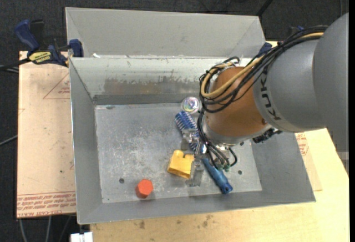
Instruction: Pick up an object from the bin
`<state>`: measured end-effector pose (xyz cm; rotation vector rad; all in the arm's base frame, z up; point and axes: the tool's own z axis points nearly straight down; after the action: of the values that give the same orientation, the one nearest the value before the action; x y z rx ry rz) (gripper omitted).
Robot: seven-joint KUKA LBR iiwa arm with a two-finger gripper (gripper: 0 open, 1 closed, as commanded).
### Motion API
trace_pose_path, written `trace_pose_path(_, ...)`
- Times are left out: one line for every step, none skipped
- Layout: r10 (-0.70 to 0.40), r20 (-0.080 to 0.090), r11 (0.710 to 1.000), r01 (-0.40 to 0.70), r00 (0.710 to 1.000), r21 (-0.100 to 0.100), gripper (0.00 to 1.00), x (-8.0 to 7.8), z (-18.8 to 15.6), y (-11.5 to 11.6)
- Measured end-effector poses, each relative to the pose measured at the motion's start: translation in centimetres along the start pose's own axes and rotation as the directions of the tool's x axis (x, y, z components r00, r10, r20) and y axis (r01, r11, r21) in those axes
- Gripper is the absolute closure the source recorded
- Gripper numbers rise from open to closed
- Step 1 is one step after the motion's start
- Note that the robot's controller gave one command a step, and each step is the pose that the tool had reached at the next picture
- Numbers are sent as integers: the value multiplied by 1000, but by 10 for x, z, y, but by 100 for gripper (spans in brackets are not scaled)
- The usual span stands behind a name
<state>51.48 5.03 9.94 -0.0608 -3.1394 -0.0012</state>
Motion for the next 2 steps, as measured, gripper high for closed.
trace_pose_path(31, -1, 1000, -31, 1000, -1, 0, -8, 31, 0)
trace_pose_path(31, 0, 1000, -31, 1000, -2, 0, -8, 31, 0)
